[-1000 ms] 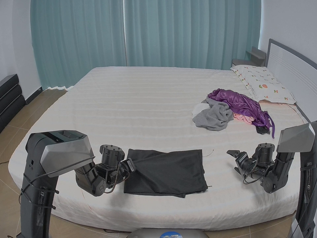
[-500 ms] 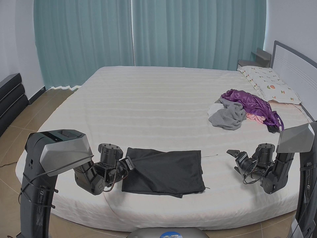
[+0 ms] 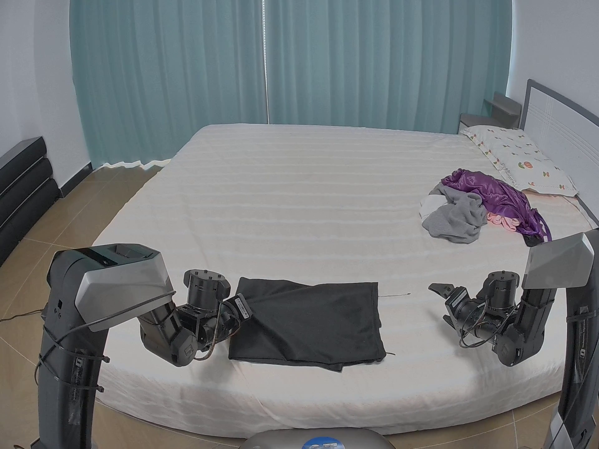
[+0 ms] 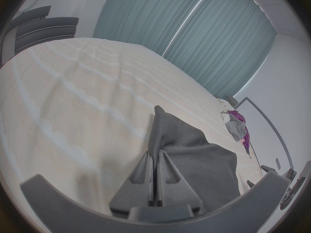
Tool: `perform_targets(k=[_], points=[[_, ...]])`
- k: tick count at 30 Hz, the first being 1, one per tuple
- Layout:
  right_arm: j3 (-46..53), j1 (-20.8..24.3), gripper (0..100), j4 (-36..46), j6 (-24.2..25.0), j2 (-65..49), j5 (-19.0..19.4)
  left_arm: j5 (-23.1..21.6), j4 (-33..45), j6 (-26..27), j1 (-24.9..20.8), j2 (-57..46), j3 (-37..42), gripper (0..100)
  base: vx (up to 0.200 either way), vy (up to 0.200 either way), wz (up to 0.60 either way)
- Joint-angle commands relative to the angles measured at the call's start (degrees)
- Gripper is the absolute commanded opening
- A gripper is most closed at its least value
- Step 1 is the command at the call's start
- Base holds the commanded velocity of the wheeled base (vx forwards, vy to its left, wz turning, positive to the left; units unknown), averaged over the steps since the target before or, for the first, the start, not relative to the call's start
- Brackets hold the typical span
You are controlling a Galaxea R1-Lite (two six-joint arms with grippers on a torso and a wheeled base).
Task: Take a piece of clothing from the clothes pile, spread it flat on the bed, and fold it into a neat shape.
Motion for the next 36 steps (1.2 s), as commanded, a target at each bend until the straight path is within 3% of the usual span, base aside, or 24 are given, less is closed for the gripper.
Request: perform_targets(k=[1, 24, 36], points=[[0.09, 0.03, 100, -0.04, 0.02, 0.1, 0.04, 0.01, -0.02, -0.71, 0.01, -0.15, -0.12, 0, 0.0, 0.0, 0.0], [0.09, 0.03, 100, -0.04, -0.07, 0.1, 0.04, 0.19, 0.07, -1.33, -0.07, -0.06, 0.49, 0, 0.0, 0.0, 0.0], [0.0, 0.03, 100, -0.04, -0.07, 0.1, 0.04, 1.33, 0.16, -1.33, -0.07, 0.11, 0.58, 0, 0.0, 0.2, 0.0]])
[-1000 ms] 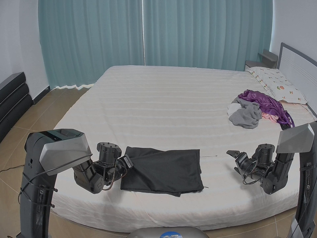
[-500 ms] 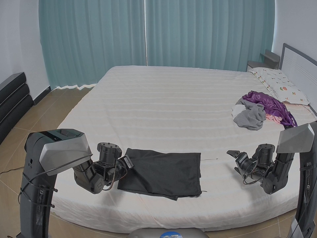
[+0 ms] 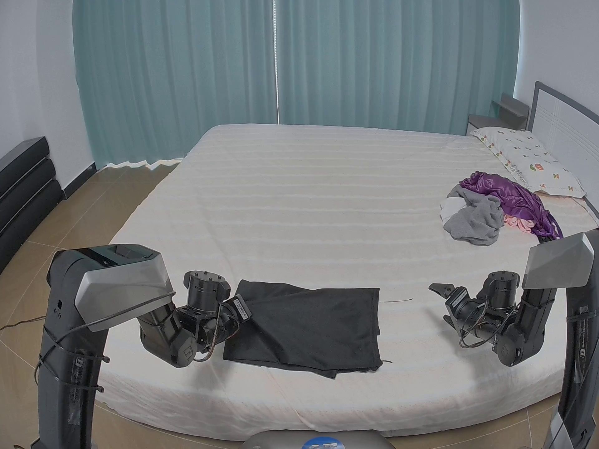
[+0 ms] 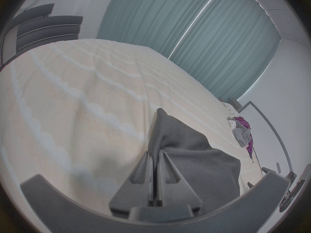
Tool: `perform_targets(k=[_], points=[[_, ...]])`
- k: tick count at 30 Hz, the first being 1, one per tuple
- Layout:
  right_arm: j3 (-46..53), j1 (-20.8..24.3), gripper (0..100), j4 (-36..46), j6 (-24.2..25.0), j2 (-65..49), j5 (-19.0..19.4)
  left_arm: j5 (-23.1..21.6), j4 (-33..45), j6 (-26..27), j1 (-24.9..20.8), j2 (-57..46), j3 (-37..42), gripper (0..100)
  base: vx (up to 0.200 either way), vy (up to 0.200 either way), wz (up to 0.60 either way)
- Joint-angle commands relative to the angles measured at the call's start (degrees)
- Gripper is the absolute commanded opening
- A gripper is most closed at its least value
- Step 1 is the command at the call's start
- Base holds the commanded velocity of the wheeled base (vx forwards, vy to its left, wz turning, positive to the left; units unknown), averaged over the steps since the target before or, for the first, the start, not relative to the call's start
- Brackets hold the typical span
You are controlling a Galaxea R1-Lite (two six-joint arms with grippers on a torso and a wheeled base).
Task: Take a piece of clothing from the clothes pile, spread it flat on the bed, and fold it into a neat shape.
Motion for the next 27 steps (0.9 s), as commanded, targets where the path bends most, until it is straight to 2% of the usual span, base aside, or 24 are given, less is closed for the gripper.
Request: perform_targets(k=[1, 5, 19, 20, 27], points=[[-0.05, 0.05, 100, -0.04, -0.01, 0.1, 0.04, 0.63, -0.09, -0.02, -0.01, 0.2, 0.03, 0, 0.0, 0.2, 0.0], [-0.05, 0.05, 100, -0.04, -0.01, 0.1, 0.04, 3.8, 0.0, 0.07, -0.72, 0.29, -0.32, 0, 0.0, 0.1, 0.0], [0.04, 0.05, 100, -0.04, -0.36, 0.18, 0.04, 3.71, 0.17, -0.37, -0.63, 0.02, 0.56, 0, 0.0, 0.0, 0.0], [0.04, 0.05, 100, -0.04, -0.36, 0.18, 0.04, 3.71, 0.26, -0.64, -0.63, 0.02, 0.56, 100, 0.0, 0.0, 0.0], [0.04, 0.05, 100, -0.04, -0.36, 0.18, 0.04, 3.62, 0.26, -2.48, -0.63, -0.06, 0.56, 100, 0.0, 0.0, 0.0]])
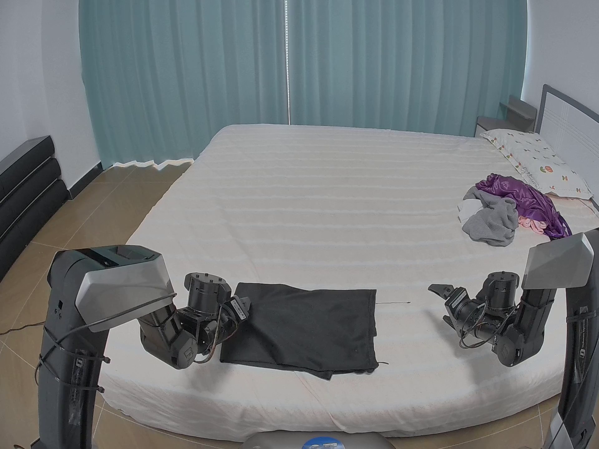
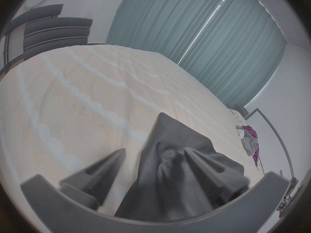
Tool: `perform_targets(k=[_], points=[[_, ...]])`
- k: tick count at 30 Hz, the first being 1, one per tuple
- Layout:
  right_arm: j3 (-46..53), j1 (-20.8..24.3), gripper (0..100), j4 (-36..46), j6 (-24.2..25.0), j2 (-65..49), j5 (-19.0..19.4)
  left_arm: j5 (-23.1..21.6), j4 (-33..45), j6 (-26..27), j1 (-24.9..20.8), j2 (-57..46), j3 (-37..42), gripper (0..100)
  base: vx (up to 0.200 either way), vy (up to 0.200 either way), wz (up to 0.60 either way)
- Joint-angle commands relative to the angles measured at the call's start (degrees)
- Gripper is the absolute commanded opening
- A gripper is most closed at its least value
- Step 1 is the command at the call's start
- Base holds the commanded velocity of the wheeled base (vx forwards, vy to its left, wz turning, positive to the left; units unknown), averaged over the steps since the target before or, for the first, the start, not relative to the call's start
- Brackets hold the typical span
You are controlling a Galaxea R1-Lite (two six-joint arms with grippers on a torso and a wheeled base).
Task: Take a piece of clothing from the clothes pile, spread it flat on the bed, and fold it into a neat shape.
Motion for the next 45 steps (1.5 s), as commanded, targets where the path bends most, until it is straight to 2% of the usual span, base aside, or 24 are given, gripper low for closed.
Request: perform_targets(k=[1, 7, 10, 14, 17, 22, 26, 27, 30, 32, 36, 40, 43, 45], points=[[-0.02, 0.0, 100, -0.04, 0.0, 0.09, 0.02, -0.02, 0.04, -0.54, 0.04, -0.11, 0.01, 100, 0.0, 0.0, 0.0], [-0.02, -0.08, 100, -0.04, 0.0, -0.09, 0.37, -0.73, 0.13, -2.47, 0.57, -1.43, 0.01, 100, 0.0, 0.0, 0.0], [-0.02, -0.08, 100, -0.04, 0.0, -0.09, 0.28, -3.36, 0.13, -4.93, 1.1, -2.75, 0.28, 100, 0.0, 0.0, 0.0], [0.07, -0.08, 100, -0.12, 0.0, -0.18, 0.37, -9.25, 0.3, -11.52, 2.77, -6.79, 1.68, 100, 0.0, 0.0, 0.0], [0.07, -0.08, 100, -0.12, 0.08, -0.18, 0.37, -11.45, 1.01, -13.46, 4.26, -9.08, 2.21, 100, 0.0, 0.0, 0.0], [0.16, -0.52, 100, -0.12, 0.44, -0.79, 0.19, -10.22, 0.48, -13.28, 4.96, -11.54, 4.5, 100, 0.0, 0.0, 0.0], [2.53, -1.05, 100, -0.56, 0.52, -2.99, -0.07, -10.48, 0.92, -13.63, 5.84, -19.45, 8.36, 100, 0.0, 0.0, 0.0], [4.11, -1.75, 100, -1.18, 0.52, -5.8, -0.07, -11.1, 1.01, -13.63, 6.55, -25.07, 12.32, 100, 0.0, 0.0, 0.0], [5.78, -2.28, 100, -1.53, 0.35, -9.76, -0.25, -10.66, 0.13, -13.28, 6.9, -30.0, 17.06, 100, 0.0, 0.0, 0.0], [7.54, -2.81, 100, -1.35, -0.27, -17.23, -1.04, -9.96, -0.4, -13.19, 8.13, -36.94, 21.81, 100, 0.0, 0.0, 0.0], [10.35, -3.6, 100, -0.48, -3.96, -27.51, -1.21, -8.9, -0.57, -13.11, 9.45, -46.43, 26.47, 100, 0.0, 0.0, 0.0], [16.15, -3.69, 100, -1.0, -12.66, -39.64, -1.48, -3.8, 0.22, -11.52, 9.45, -59.44, 29.37, 100, 0.0, 0.0, 0.0], [19.49, -3.69, 100, -0.56, -17.58, -48.52, -1.57, -1.96, 1.01, -5.55, 9.53, -66.56, 30.95, 100, 0.0, 0.0, 0.0], [21.25, -3.95, 100, -0.39, -21.89, -55.2, -1.57, -1.08, 2.59, 0.96, 9.53, -71.57, 32.36, 100, 0.0, 0.0, 0.0]])
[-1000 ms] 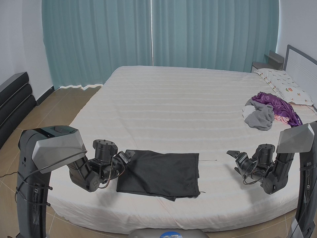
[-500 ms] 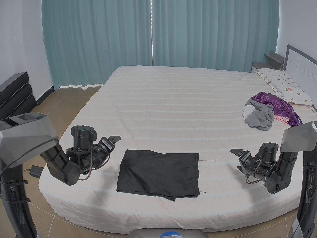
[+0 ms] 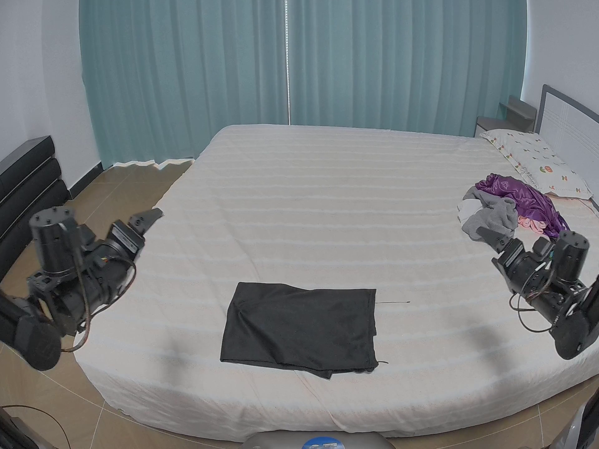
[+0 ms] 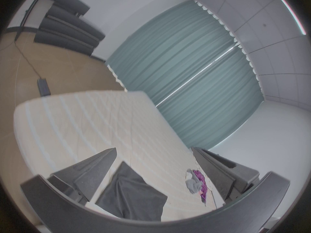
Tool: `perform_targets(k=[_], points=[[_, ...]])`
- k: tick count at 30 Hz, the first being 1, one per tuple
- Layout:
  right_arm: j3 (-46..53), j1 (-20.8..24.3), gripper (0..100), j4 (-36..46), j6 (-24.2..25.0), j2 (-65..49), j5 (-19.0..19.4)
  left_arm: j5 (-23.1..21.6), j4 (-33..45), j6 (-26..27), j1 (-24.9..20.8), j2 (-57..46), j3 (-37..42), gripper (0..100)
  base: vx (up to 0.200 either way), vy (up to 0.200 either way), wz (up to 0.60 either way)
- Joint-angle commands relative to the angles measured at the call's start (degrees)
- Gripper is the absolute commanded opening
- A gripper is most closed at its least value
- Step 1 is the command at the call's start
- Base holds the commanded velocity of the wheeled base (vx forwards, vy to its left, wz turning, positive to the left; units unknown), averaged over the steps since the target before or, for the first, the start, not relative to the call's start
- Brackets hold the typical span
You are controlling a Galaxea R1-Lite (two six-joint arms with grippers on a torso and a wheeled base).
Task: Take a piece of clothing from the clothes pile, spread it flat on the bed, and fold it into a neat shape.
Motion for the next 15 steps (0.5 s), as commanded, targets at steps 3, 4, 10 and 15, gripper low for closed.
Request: perform_targets(k=[3, 4, 10, 15], points=[[11.67, -0.96, 100, 0.93, -17.14, -33.22, -0.25, 6.59, 4.95, 17.1, 0.64, -30.14, 9.38, 100, 0.0, 0.0, 0.0], [12.9, -0.96, 100, 1.64, -19.43, -36.03, -0.25, 7.47, 6.0, 18.5, 0.11, -32.86, 10.26, 100, 0.0, 0.0, 0.0], [17.91, -0.52, 100, 13.06, -28.92, -51.77, 0.37, 12.83, 13.74, 25.71, -0.68, -44.73, 10.08, 100, 0.0, 0.0, 0.0], [17.2, -0.34, 100, 32.4, -32.96, -69.08, 1.34, 13.71, 20.68, 35.29, -0.5, -54.66, 11.05, 100, 0.0, 0.0, 0.0]])
